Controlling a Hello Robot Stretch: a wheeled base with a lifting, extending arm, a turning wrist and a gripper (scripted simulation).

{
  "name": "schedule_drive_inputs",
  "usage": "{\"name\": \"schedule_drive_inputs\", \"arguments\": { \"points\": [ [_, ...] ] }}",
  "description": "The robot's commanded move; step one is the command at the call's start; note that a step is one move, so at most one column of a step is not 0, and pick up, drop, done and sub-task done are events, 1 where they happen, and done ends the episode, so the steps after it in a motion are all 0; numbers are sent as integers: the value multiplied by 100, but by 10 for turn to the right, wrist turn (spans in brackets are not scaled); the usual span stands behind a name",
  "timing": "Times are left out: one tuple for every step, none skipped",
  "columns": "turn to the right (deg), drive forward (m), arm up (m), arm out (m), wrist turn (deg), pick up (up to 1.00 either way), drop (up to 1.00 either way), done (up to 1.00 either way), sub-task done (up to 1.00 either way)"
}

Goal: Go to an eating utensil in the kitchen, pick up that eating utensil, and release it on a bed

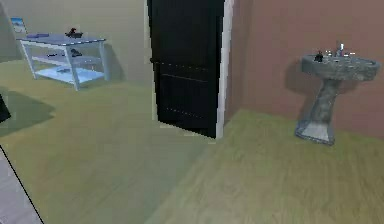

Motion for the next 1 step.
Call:
{"name": "schedule_drive_inputs", "arguments": {
  "points": [
    [450,0,0,0,0,0,0,0,0]
  ]
}}
